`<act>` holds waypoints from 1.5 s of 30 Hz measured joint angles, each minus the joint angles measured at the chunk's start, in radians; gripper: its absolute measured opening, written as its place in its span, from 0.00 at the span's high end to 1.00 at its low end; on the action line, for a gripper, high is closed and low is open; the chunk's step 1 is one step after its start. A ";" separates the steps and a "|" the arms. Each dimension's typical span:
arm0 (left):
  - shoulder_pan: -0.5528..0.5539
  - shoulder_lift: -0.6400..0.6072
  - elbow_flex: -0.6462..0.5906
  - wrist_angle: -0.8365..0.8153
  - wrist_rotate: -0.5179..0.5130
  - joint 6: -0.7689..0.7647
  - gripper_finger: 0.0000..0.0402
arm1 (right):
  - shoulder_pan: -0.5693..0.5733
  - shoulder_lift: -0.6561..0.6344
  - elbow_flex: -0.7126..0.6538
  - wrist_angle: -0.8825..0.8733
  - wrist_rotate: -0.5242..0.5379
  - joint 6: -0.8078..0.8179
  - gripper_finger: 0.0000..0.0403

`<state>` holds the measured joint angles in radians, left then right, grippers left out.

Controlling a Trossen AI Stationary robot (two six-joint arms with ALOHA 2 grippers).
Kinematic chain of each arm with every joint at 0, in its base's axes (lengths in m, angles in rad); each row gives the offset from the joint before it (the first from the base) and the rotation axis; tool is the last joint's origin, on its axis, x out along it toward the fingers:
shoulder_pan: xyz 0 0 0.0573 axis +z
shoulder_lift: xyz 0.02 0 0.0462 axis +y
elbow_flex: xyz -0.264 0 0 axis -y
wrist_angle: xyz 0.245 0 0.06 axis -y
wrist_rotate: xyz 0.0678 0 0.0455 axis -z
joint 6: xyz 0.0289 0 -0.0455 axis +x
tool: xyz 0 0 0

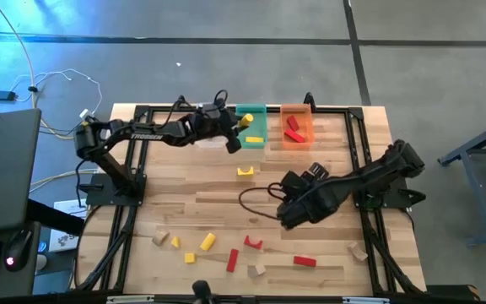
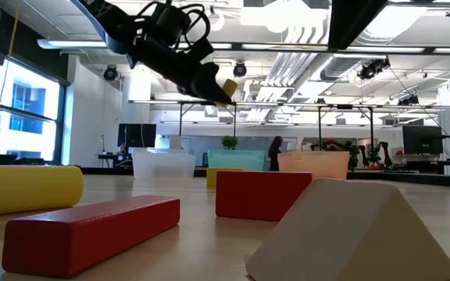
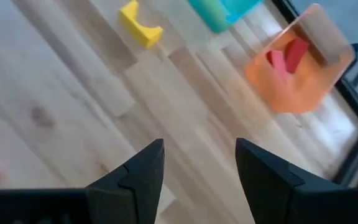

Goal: Sort & place blocks by color
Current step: Put the yellow block into the green transparent bin

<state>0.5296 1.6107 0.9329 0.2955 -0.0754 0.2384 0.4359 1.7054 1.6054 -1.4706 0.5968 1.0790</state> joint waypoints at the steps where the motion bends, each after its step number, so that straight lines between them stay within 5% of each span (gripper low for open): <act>1: 0.005 0.007 0.000 0.005 0.009 -0.005 0.72 | 0.008 0.001 0.000 0.011 0.000 0.005 0.55; 11: 0.013 0.095 0.000 0.081 0.023 -0.029 0.72 | 0.086 0.077 0.000 0.051 -0.010 0.122 0.55; 23: 0.013 0.171 0.000 0.121 0.042 -0.026 0.71 | 0.175 0.159 0.000 0.102 -0.209 0.251 0.55; 36: 0.054 0.230 0.001 0.115 0.038 -0.111 0.71 | 0.247 0.188 0.000 0.140 -0.271 0.356 0.55; 45: 0.057 0.223 0.014 0.103 0.048 -0.097 0.58 | 0.281 0.188 0.000 0.195 -0.280 0.354 0.55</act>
<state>0.5866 1.8333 0.9468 0.3986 -0.0271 0.1410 0.7171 1.8931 1.6054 -1.2755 0.3164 1.4326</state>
